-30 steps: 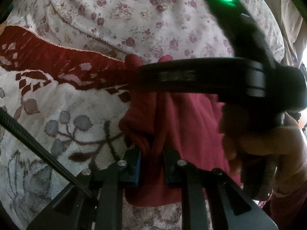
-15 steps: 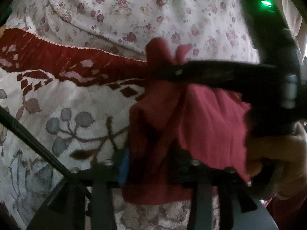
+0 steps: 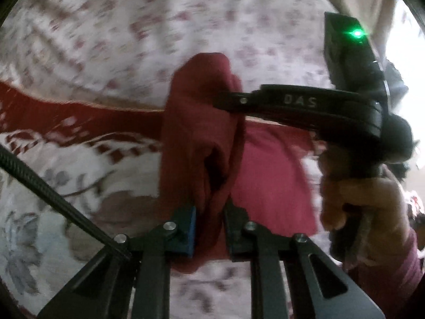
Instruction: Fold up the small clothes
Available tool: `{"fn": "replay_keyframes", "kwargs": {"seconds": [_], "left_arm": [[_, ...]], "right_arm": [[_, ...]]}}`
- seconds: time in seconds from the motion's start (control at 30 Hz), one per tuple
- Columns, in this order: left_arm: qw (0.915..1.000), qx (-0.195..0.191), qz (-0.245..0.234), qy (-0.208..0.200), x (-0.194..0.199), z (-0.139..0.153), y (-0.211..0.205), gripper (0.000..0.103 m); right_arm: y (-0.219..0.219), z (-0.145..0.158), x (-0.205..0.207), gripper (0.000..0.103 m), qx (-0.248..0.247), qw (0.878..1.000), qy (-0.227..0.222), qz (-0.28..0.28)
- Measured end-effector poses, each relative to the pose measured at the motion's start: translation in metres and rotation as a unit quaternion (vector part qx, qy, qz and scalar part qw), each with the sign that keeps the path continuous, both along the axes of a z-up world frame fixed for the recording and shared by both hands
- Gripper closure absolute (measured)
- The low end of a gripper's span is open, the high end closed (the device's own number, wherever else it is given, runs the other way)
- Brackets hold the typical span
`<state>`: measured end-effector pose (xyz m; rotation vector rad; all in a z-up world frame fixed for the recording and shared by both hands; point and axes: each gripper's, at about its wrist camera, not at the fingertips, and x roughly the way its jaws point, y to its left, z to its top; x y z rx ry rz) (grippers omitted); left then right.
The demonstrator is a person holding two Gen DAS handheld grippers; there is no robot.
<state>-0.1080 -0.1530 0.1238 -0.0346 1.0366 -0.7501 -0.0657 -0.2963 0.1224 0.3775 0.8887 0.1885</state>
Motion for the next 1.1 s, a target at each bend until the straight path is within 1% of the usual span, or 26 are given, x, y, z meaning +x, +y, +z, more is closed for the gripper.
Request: {"fn": "replay_keyframes", "kwargs": {"seconds": [0.03,0.1,0.17,0.23,0.3,0.4,0.47,0.57,0.73,0.77,0.8,0.83,0.87,0.9,0.93,0.97,1.0,1.03,1.1], "left_arm": [[0.9998,-0.004,-0.017,-0.003,-0.008,0.007,-0.016,0.087],[0.9992,0.0,-0.038,-0.011,-0.017,0.015,-0.039,0.087],[0.9979,0.008,-0.061,-0.02,-0.028,0.021,-0.069,0.087],[0.9963,0.014,-0.082,-0.022,-0.036,0.021,-0.095,0.087],[0.9948,0.022,-0.097,-0.02,-0.045,0.014,-0.119,0.087],[0.9932,0.037,-0.11,-0.01,-0.051,-0.001,-0.142,0.088],[0.9922,0.048,-0.115,-0.005,-0.056,-0.012,-0.155,0.088],[0.9916,0.055,-0.116,0.013,-0.055,-0.027,-0.169,0.088],[0.9906,0.058,-0.118,0.039,-0.057,-0.045,-0.173,0.087],[0.9899,0.057,-0.123,0.041,-0.058,-0.046,-0.17,0.084],[0.9893,0.056,-0.128,0.042,-0.058,-0.045,-0.167,0.082],[0.9887,0.051,-0.134,0.044,-0.059,-0.04,-0.159,0.076],[0.9885,0.049,-0.136,0.043,-0.059,-0.035,-0.151,0.068],[0.9894,0.047,-0.134,0.033,-0.059,-0.028,-0.138,0.063],[0.9906,0.045,-0.129,0.017,-0.059,-0.02,-0.125,0.055],[0.9914,0.042,-0.124,0.001,-0.06,-0.013,-0.115,0.045],[0.9921,0.042,-0.117,-0.017,-0.06,-0.007,-0.102,0.042],[0.9928,0.048,-0.102,-0.04,-0.057,-0.001,-0.088,0.04],[0.9931,0.062,-0.081,-0.058,-0.05,0.0,-0.073,0.04]], "right_arm": [[-0.009,0.006,-0.007,0.086,-0.002,1.0,-0.004,-0.004],[-0.034,0.019,-0.025,0.086,-0.008,1.0,-0.012,-0.019],[-0.057,0.025,-0.04,0.086,-0.015,0.999,-0.013,-0.034],[-0.08,0.025,-0.055,0.086,-0.018,0.999,-0.011,-0.049],[-0.106,0.016,-0.07,0.087,-0.014,0.998,-0.002,-0.069],[-0.135,-0.003,-0.083,0.087,0.006,0.996,0.012,-0.092],[-0.147,-0.017,-0.088,0.087,0.01,0.995,0.023,-0.101],[-0.159,-0.038,-0.088,0.087,0.012,0.993,0.041,-0.113],[-0.162,-0.064,-0.086,0.087,-0.007,0.99,0.072,-0.124],[-0.162,-0.066,-0.087,0.087,-0.007,0.989,0.074,-0.126],[-0.163,-0.067,-0.088,0.084,-0.002,0.989,0.074,-0.129],[-0.165,-0.066,-0.092,0.082,0.011,0.988,0.072,-0.135],[-0.167,-0.064,-0.096,0.076,0.021,0.987,0.072,-0.143],[-0.169,-0.059,-0.103,0.067,0.032,0.985,0.069,-0.153],[-0.168,-0.051,-0.113,0.062,0.041,0.985,0.06,-0.154],[-0.166,-0.046,-0.12,0.054,0.045,0.986,0.053,-0.152],[-0.162,-0.038,-0.129,0.046,0.05,0.987,0.043,-0.147],[-0.156,-0.03,-0.141,0.042,0.055,0.988,0.032,-0.141],[-0.143,-0.02,-0.155,0.03,0.065,0.99,0.017,-0.127]]}}
